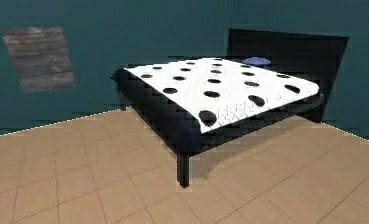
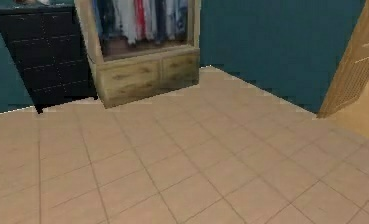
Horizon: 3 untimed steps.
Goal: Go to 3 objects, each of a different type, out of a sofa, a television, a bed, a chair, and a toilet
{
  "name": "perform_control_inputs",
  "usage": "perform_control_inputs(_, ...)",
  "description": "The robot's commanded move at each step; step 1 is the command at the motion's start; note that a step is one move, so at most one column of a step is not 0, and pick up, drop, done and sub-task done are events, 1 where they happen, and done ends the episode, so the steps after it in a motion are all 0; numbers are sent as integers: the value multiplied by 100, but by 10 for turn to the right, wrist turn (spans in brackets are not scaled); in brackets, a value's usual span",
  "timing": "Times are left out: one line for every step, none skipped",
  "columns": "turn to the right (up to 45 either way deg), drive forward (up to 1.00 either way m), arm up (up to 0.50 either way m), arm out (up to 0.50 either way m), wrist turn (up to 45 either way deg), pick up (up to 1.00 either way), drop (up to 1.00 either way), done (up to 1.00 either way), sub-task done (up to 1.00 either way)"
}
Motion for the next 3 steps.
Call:
perform_control_inputs(60, 0, 0, 0, 0, 0, 0, 0, 0)
perform_control_inputs(0, 70, 0, 0, 0, 0, 0, 0, 0)
perform_control_inputs(0, 0, 0, 0, 0, 0, 0, 100, 0)
